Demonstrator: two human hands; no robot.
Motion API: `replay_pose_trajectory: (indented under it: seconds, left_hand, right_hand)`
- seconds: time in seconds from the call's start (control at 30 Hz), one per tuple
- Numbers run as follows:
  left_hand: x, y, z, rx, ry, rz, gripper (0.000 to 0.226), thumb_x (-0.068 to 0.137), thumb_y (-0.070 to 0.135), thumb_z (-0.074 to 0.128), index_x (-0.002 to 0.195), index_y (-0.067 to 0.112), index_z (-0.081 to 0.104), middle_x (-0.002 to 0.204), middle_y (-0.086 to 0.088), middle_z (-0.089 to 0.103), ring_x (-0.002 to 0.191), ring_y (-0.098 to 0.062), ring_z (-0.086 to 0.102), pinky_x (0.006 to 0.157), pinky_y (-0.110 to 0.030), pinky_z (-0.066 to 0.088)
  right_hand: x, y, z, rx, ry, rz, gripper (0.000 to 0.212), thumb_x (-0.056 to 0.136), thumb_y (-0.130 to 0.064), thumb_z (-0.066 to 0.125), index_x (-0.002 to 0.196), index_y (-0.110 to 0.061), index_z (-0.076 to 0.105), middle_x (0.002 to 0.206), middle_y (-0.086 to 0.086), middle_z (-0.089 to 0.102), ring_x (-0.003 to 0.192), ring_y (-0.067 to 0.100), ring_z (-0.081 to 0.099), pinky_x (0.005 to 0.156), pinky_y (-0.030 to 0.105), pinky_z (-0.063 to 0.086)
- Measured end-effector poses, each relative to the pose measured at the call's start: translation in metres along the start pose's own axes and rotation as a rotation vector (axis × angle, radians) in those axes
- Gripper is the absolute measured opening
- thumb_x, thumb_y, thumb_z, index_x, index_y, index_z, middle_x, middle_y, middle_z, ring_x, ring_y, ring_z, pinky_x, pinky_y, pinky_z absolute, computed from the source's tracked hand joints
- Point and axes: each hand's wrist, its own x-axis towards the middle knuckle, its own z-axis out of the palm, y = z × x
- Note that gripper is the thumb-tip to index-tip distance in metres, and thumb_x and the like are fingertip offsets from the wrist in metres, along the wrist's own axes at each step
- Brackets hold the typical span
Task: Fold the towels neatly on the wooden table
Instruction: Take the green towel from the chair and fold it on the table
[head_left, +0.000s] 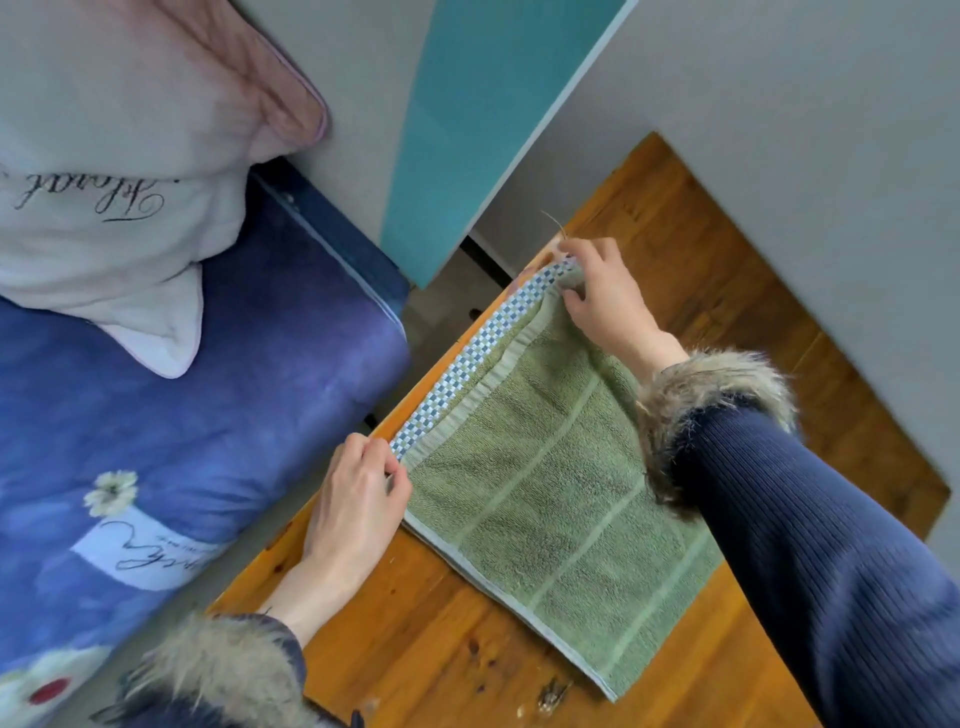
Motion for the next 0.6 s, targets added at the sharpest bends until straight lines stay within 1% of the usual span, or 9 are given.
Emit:
replay_pose_trajectory:
  seconds: [0.07,0.13,0.2,0.27,0.33,0.4,0.5,0.53,0.6]
  left_hand:
    - [0.002,0.000,-0.003,-0.004,-0.014,0.003,0.017,0.087,0.011,0.058,0.073,0.012,0.049,0.080,0.000,0.047,0.077,-0.016,0.047,0.065,-0.025,0.034]
    - [0.002,-0.001,-0.005,-0.008,-0.028,0.008,0.017,0.087,0.012,0.057,0.072,0.013,0.049,0.079,0.002,0.047,0.074,-0.015,0.047,0.064,-0.025,0.034]
    - [0.002,-0.001,-0.008,-0.032,-0.040,-0.003,0.018,0.086,0.013,0.058,0.072,0.014,0.048,0.078,0.002,0.047,0.070,-0.016,0.048,0.062,-0.030,0.038]
    - [0.003,0.003,-0.011,-0.071,-0.046,-0.009,0.018,0.085,0.012,0.057,0.070,0.015,0.047,0.077,0.003,0.047,0.066,-0.015,0.048,0.061,-0.034,0.041]
    - [0.007,0.010,-0.016,-0.111,-0.039,0.018,0.019,0.083,0.009,0.057,0.069,0.016,0.045,0.075,0.004,0.047,0.067,-0.011,0.047,0.061,-0.029,0.039]
    - [0.010,0.018,-0.022,-0.137,-0.024,0.057,0.020,0.081,0.007,0.057,0.068,0.017,0.044,0.073,0.004,0.047,0.068,-0.009,0.046,0.059,-0.021,0.035]
    - [0.011,0.031,-0.033,-0.150,0.012,0.068,0.021,0.083,0.009,0.056,0.069,0.017,0.044,0.070,0.002,0.049,0.067,-0.011,0.046,0.059,-0.021,0.034]
    - [0.010,0.035,-0.037,-0.164,0.025,0.062,0.020,0.084,0.009,0.056,0.070,0.016,0.044,0.071,-0.002,0.051,0.068,-0.013,0.048,0.060,-0.023,0.035]
    - [0.005,0.047,-0.045,-0.208,0.053,0.055,0.015,0.086,0.010,0.055,0.074,0.012,0.047,0.075,-0.008,0.057,0.073,-0.021,0.051,0.060,-0.024,0.036]
  right_hand:
    - [-0.001,0.003,-0.003,-0.134,-0.035,-0.118,0.041,0.086,0.005,0.049,0.124,-0.009,0.051,0.131,0.017,0.042,0.107,0.031,0.055,0.090,0.041,0.049]
    - [0.000,0.004,-0.003,-0.203,-0.040,-0.165,0.036,0.085,0.006,0.048,0.119,-0.005,0.053,0.130,0.018,0.044,0.103,0.035,0.055,0.083,0.045,0.051]
    - [0.000,0.005,-0.004,-0.226,-0.038,-0.193,0.033,0.085,0.005,0.049,0.116,-0.004,0.053,0.126,0.017,0.047,0.103,0.036,0.053,0.079,0.043,0.049]
    - [-0.001,0.007,-0.007,-0.239,-0.029,-0.191,0.028,0.087,0.000,0.051,0.115,-0.003,0.053,0.119,0.017,0.053,0.103,0.035,0.052,0.080,0.040,0.044]
    - [-0.007,0.009,-0.012,-0.229,-0.005,-0.173,0.027,0.090,-0.004,0.051,0.117,-0.003,0.054,0.112,0.017,0.059,0.102,0.033,0.051,0.081,0.038,0.041]
    - [-0.020,0.015,-0.021,-0.202,0.048,-0.153,0.028,0.091,-0.008,0.052,0.119,-0.005,0.056,0.108,0.015,0.064,0.102,0.032,0.049,0.081,0.038,0.041]
    - [-0.052,0.028,-0.045,-0.097,0.133,-0.075,0.029,0.091,-0.016,0.055,0.119,-0.011,0.060,0.107,0.011,0.064,0.108,0.027,0.049,0.082,0.035,0.043]
    - [-0.065,0.033,-0.054,-0.019,0.148,-0.032,0.028,0.091,-0.017,0.056,0.118,-0.013,0.060,0.107,0.011,0.064,0.106,0.027,0.053,0.083,0.034,0.043]
    - [-0.095,0.042,-0.075,0.196,0.182,0.042,0.020,0.089,-0.016,0.059,0.110,-0.019,0.057,0.100,0.008,0.066,0.094,0.023,0.061,0.079,0.030,0.047]
